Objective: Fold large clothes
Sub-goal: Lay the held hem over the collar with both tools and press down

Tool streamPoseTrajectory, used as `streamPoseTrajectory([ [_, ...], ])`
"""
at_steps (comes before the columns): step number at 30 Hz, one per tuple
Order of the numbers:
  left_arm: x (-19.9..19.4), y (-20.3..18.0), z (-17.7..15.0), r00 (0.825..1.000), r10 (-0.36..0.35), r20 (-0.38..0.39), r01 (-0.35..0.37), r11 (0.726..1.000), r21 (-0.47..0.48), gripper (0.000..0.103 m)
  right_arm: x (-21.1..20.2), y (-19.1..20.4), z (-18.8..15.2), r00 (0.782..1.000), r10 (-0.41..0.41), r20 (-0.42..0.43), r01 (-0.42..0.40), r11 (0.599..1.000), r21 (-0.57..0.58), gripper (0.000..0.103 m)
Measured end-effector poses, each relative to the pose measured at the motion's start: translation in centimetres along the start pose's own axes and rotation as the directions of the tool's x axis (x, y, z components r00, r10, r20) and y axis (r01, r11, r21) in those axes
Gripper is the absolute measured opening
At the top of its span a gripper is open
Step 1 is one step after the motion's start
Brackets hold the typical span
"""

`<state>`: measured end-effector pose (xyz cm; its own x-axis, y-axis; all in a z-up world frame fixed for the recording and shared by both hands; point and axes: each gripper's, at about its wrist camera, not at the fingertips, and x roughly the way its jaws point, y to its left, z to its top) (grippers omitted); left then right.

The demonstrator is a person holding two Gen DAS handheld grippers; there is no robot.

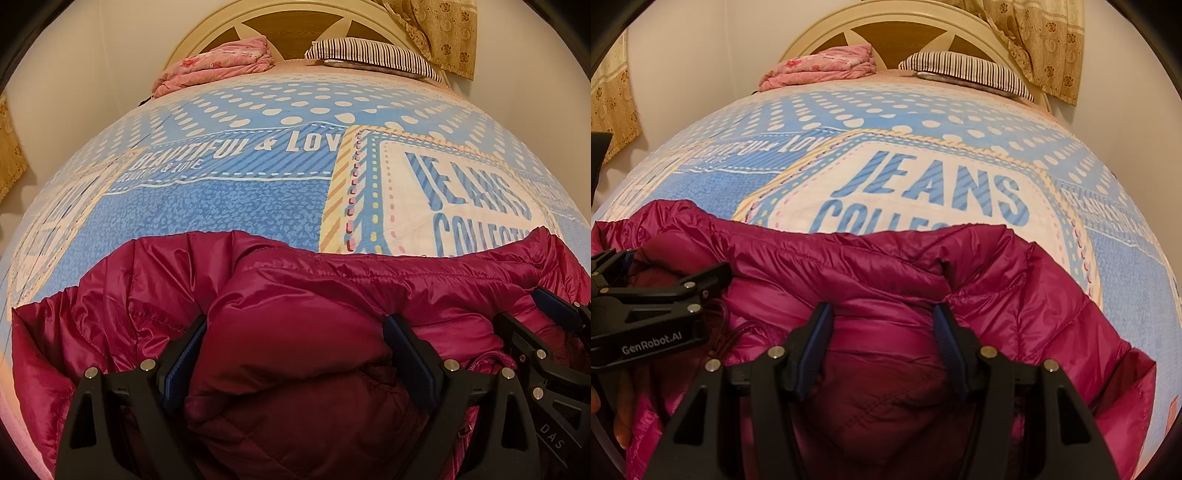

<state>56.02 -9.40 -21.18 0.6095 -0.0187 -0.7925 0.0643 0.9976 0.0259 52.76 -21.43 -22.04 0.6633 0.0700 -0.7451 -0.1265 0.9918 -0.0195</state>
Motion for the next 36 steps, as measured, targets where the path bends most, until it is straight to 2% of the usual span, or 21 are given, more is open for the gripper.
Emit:
streamPoseTrajectory([
  [30, 0.07, -0.13, 0.01, 1.0, 0.021, 0.003, -0.021, 1.0, 0.015, 0.095, 0.12, 0.14, 0.03, 1.0, -0.016, -0.006, 0.016, 1.0, -0.013, 0.06],
  [36, 0.09, -0.38, 0.3, 0.999, 0.043, -0.003, -0.043, 0.999, 0.024, 0.097, 0.18, 0.3, 0.06, 1.0, -0.021, -0.008, 0.021, 1.0, -0.019, 0.06],
])
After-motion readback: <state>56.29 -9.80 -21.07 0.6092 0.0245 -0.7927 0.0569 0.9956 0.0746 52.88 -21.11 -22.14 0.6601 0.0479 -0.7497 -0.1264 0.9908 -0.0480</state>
